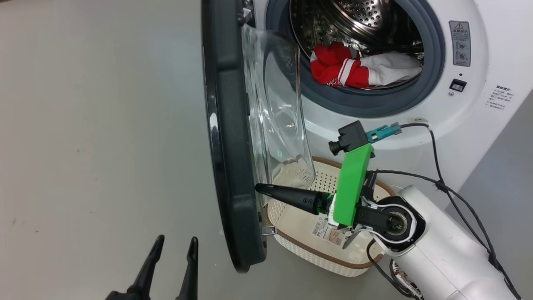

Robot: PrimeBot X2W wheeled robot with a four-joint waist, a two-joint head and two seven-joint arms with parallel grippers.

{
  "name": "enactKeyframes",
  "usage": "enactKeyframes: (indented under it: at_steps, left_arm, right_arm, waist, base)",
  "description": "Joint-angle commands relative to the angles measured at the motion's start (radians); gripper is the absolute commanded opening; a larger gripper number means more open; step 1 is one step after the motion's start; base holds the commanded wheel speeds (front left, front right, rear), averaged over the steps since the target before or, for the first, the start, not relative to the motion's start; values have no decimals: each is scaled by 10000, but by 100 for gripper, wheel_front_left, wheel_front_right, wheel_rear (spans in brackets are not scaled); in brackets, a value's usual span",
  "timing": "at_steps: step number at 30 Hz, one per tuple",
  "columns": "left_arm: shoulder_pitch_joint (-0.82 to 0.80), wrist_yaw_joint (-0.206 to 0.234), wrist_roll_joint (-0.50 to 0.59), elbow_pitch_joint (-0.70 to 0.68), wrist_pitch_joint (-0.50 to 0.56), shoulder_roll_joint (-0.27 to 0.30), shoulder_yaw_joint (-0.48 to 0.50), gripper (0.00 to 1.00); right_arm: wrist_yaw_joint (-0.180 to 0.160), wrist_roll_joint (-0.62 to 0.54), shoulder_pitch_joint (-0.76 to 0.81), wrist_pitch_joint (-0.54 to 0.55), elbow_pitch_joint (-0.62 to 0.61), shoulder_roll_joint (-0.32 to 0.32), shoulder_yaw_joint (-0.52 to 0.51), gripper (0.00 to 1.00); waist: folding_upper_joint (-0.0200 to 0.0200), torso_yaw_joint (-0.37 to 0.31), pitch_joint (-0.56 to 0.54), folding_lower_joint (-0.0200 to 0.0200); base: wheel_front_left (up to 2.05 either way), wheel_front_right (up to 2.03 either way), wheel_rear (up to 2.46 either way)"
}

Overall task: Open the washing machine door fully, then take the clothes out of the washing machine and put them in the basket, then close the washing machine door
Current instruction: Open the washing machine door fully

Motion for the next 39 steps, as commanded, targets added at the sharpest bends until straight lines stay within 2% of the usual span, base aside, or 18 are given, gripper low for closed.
enactKeyframes:
  at_steps: [1, 10, 26, 39]
  left_arm:
    - [-151, 9, 109, -195, -92, 81, 378, 100]
    - [-251, -190, 197, 75, -92, 81, 572, 100]
    - [-231, -263, 163, 169, -92, 81, 1061, 100]
    - [-117, -333, 199, 296, -92, 81, 1333, 100]
  right_arm:
    - [77, -58, 64, -173, -199, 70, -9, 100]
    - [77, -657, 1042, -1569, -254, -790, 256, 100]
    - [77, -349, 3050, -3440, 277, -1928, 29, 100]
    - [77, -1545, 3984, -6543, 986, -2727, 603, 100]
  waist:
    - [-1, -18, -29, 0]
    - [-1, -273, -233, 0]
    - [-1, -902, -241, 0]
    - [-1, -1171, -356, 0]
  base:
    - [0, 0, 0]
    - [0, 0, 0]
    - [0, 0, 0]
    - [0, 0, 0]
